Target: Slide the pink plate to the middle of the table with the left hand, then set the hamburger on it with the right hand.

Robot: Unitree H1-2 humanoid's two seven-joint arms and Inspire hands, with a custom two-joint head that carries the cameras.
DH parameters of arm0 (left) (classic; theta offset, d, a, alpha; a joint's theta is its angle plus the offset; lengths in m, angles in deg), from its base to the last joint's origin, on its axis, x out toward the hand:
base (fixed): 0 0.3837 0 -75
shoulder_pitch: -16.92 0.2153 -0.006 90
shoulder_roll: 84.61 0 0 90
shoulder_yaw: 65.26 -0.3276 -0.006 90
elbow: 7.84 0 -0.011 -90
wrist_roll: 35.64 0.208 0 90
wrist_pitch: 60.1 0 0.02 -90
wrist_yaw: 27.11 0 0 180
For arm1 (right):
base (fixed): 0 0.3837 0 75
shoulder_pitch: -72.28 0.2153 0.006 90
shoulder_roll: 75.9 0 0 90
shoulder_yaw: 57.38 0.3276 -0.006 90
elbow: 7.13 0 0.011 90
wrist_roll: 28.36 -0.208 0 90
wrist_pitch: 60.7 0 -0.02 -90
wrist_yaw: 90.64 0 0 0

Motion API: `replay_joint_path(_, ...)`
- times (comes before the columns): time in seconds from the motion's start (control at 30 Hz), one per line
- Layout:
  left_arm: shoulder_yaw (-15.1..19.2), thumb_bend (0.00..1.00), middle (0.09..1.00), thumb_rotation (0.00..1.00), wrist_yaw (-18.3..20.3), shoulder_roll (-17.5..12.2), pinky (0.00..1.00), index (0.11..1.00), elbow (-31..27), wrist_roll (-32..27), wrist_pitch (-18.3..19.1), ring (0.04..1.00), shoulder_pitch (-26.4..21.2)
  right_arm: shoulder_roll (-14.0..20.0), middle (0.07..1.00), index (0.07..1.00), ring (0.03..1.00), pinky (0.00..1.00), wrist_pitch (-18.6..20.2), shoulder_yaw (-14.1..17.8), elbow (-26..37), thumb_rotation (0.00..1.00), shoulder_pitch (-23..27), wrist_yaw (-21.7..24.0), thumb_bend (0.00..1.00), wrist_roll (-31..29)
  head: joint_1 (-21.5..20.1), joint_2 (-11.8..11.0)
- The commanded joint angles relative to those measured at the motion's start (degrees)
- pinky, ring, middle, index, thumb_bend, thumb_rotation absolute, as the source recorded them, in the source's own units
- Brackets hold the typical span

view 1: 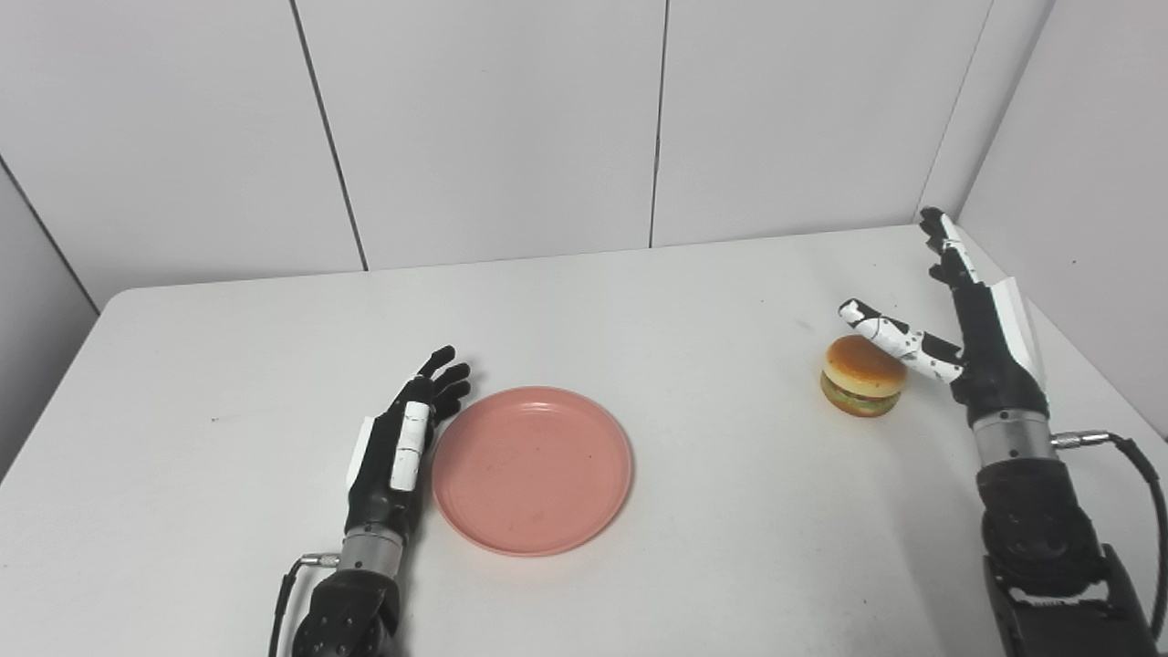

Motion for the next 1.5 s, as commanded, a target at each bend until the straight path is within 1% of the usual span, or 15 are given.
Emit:
replay_joint_path(0.0,0.89,0.83,0.831,1.0,0.82,-1.59,0.87,0.825,2.55,-1.13,-3.02,0.83,-0.13,1.87,0.954,0.942,0.944,0.89,1.2,-0.88,0.59,0.62,2.86,0.15,0.76,1.95,-1.38,-0.58)
replay_joint_path(0.07,1.15,0.84,0.831,1.0,1.49,-2.2,0.86,0.823,3.93,-1.68,-4.25,0.828,-0.51,2.32,0.949,0.94,0.931,0.87,2.38,-1.8,0.17,0.63,3.15,0.64,0.77,3.43,-1.98,-0.72)
replay_joint_path(0.13,1.32,0.83,0.837,1.0,2.45,-2.86,0.86,0.828,5.35,-2.39,-5.62,0.832,-0.92,2.51,0.94,0.932,0.917,0.85,3.76,-2.47,-0.05,0.6,3.4,0.99,0.78,4.5,-2.42,-0.77)
replay_joint_path(0.27,1.74,0.83,0.838,1.0,3.7,-3.64,0.85,0.829,7.17,-3.74,-7.16,0.834,-1.56,3.46,0.93,0.925,0.904,0.82,6.39,-4.09,-0.3,0.58,3.81,1.99,0.79,7.27,-2.39,-0.59)
replay_joint_path(0.33,1.63,0.83,0.836,1.0,3.77,-3.87,0.84,0.83,7.15,-3.61,-7.42,0.834,-1.58,4.5,0.927,0.929,0.902,0.82,7.35,-5.05,-0.98,0.61,4.08,2.59,0.8,8.96,-2.3,-0.51)
replay_joint_path(0.43,1.52,0.82,0.837,1.0,3.37,-3.67,0.84,0.831,6.26,-3.53,-6.69,0.835,-1.32,5.64,0.917,0.928,0.888,0.81,7.39,-5.81,-2.09,0.63,4.33,2.68,0.83,10.62,-2.16,-0.32)
replay_joint_path(0.57,1.59,0.81,0.833,1.0,3.04,-3.33,0.84,0.827,5.5,-3.61,-6.54,0.832,-0.93,6.39,0.915,0.928,0.883,0.8,7.55,-6.12,-3.28,0.63,4.81,3.24,0.84,10.96,-1.93,-0.22)
replay_joint_path(0.7,1.64,0.81,0.829,1.0,2.88,-3.14,0.83,0.82,5.17,-3.58,-6.26,0.828,-0.83,7.01,0.91,0.922,0.877,0.78,7.37,-6.57,-5.45,0.6,5.67,3.6,0.85,11.14,-1.77,-0.19)
replay_joint_path(0.83,1.51,0.82,0.84,1.0,3.09,-3.22,0.85,0.831,4.87,-3.58,-6.03,0.841,-0.71,7.32,0.91,0.921,0.845,0.72,7.23,-6.95,-7.43,0.55,6.48,4.16,0.9,10.64,-1.66,-0.16)
replay_joint_path(1.03,1.63,0.81,0.838,1.0,2.94,-3.06,0.84,0.83,4.73,-3.71,-5.99,0.837,-0.65,8.35,0.915,0.928,0.866,0.75,7.6,-8.28,-8.73,0.53,7.04,4.35,0.92,12.81,-1.69,-0.11)
replay_joint_path(1.13,1.62,0.82,0.835,1.0,2.83,-2.97,0.84,0.826,4.7,-3.6,-5.91,0.834,-0.65,9.22,0.911,0.928,0.874,0.76,8.08,-9.08,-9.05,0.52,7.03,5.2,0.93,13.69,-1.66,-0.09)
replay_joint_path(1.3,1.54,0.82,0.836,1.0,3.22,-3.02,0.85,0.827,4.84,-3.83,-6.23,0.837,-0.63,9.91,0.904,0.922,0.878,0.78,8.14,-9.47,-9.86,0.47,6.94,6.36,0.94,13.53,-1.58,0.05)
replay_joint_path(1.47,1.35,0.82,0.839,1.0,2.97,-2.87,0.85,0.831,4.74,-3.38,-6.53,0.839,-0.52,11.15,0.909,0.928,0.881,0.79,10.07,-10.77,-10.46,0.43,7.03,8.66,0.93,14.77,-1.39,0.17)
